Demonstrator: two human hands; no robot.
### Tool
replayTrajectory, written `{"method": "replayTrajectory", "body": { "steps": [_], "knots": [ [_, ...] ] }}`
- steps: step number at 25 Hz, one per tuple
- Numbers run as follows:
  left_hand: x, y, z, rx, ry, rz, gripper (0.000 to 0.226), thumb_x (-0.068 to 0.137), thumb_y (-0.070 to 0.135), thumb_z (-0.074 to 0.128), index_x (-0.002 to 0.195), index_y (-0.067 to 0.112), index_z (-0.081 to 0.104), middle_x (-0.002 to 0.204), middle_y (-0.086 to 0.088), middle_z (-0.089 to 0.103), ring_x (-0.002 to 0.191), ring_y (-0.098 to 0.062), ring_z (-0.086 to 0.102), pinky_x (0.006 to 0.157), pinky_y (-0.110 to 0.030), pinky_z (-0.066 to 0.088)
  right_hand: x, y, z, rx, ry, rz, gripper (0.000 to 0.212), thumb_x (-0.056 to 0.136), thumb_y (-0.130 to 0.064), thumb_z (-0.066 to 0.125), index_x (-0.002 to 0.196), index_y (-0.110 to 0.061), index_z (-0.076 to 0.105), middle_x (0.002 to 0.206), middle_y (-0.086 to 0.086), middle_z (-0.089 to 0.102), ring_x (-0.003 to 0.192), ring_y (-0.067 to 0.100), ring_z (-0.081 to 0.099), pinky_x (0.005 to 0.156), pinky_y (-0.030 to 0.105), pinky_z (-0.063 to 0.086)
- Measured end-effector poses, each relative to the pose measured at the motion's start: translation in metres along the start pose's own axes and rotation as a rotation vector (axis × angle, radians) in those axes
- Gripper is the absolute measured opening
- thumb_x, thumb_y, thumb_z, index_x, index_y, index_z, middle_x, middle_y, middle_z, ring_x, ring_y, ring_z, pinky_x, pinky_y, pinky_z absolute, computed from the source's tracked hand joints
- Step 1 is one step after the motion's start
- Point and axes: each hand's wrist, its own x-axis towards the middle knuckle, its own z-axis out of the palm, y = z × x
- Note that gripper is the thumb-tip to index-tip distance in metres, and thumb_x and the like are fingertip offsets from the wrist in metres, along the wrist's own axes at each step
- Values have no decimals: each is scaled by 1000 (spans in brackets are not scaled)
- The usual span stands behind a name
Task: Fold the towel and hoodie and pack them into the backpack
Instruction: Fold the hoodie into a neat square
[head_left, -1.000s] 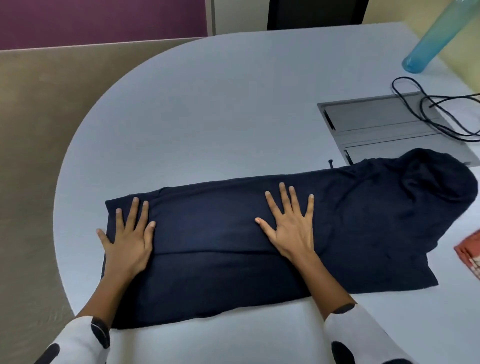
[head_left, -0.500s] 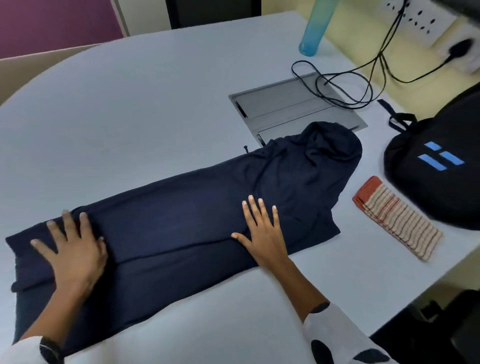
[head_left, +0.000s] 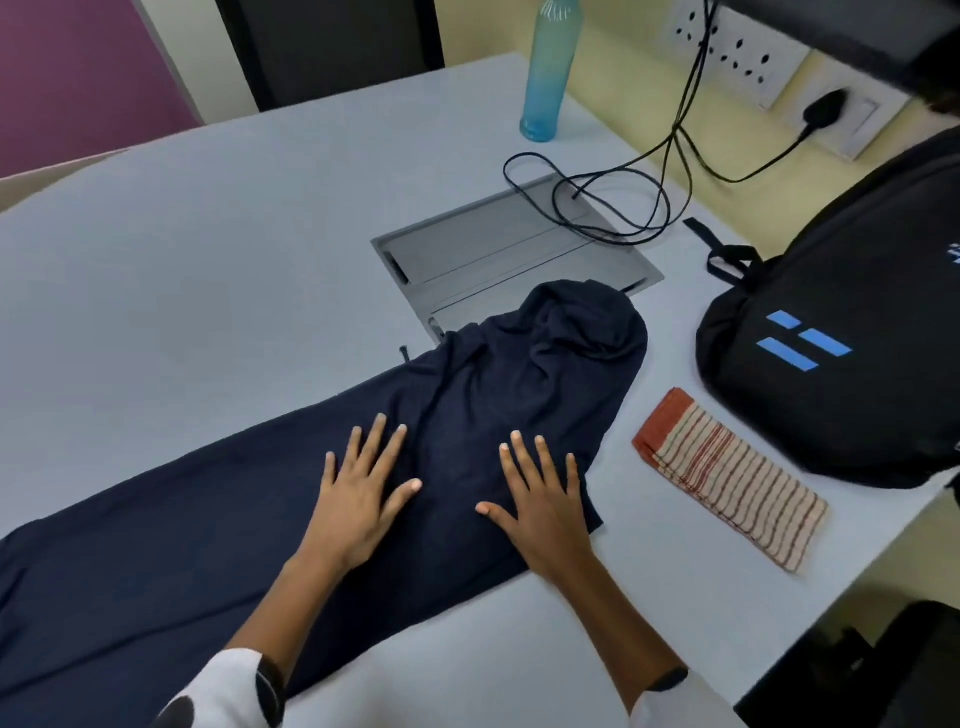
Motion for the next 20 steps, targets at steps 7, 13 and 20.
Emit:
{"method": "replayTrajectory", "body": {
  "steps": [7,13,20],
  "knots": [
    [16,26,17,215,-194,-163,99,45,88,-31,136,49,-29,145,13,-41,136,-17,-36,108,-59,-18,81,87,-79,646,410,323,29,89,-17,64,117,-12,63,117,8,55,109,24,54,97,35,45],
    [18,27,20,223,-179,-177,98,46,91,-29,136,51,-29,144,16,-43,134,-13,-40,96,-49,-35,157,144,-99,614,302,579,58,90,-21,63,141,-6,38,139,15,35,126,31,38,105,39,37],
    [18,29,17,207,-186,-171,99,45,91,-29,136,51,-28,146,14,-42,133,-13,-41,98,-51,-33,162,149,-108,652,277,555,24,93,-23,59,105,-3,60,122,16,49,112,29,48,92,33,39]
  ]
}}
